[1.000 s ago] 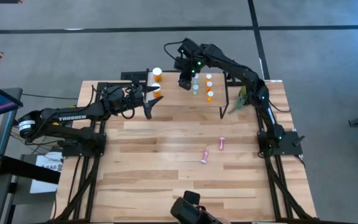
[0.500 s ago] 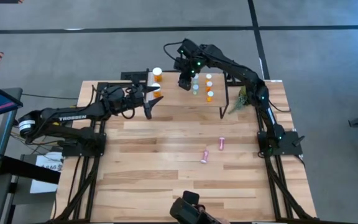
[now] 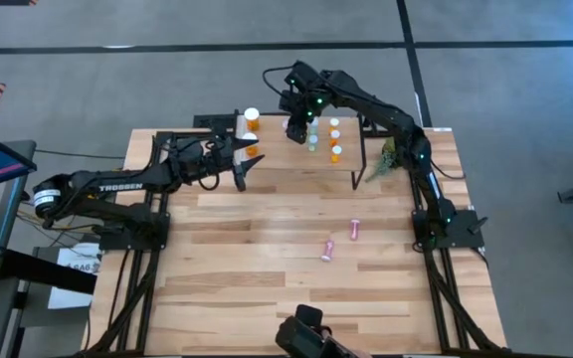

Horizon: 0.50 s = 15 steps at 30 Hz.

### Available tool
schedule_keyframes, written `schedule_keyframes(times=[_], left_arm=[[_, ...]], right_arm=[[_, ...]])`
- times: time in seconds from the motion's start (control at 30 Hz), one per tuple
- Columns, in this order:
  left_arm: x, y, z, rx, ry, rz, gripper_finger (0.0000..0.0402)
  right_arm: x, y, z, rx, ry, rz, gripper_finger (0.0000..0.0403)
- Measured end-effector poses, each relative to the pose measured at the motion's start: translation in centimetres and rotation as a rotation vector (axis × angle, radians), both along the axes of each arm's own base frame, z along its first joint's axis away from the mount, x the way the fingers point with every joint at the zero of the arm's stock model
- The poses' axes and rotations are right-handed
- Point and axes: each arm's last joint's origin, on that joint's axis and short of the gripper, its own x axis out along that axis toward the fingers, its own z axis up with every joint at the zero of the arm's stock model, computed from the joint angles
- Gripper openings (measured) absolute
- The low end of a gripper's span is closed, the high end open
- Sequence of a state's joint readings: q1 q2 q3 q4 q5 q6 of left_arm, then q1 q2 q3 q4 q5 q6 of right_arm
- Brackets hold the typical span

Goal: Pick and place medicine bottles onto shelf by color
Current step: Put the top pink pill bottle on the shelf aligned with the pink pill bottle

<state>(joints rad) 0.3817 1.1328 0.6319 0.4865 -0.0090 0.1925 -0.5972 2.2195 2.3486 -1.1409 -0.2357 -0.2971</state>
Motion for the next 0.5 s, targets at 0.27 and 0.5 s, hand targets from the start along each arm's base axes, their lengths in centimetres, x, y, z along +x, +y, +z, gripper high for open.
schedule_keyframes(times=[0.27, 0.5], left_arm=[[0.0, 0.0, 0.0, 0.004, 0.003, 0.003, 0.0198], [0.0, 0.0, -0.1, 0.001, 0.008, 0.003, 0.0198]], right_arm=[[-2.5, 1.6, 4.1, -0.018, -0.030, -0.026, 0.0205], [-5.9, 5.8, 7.9, 0.054, 0.030, -0.036, 0.0205]])
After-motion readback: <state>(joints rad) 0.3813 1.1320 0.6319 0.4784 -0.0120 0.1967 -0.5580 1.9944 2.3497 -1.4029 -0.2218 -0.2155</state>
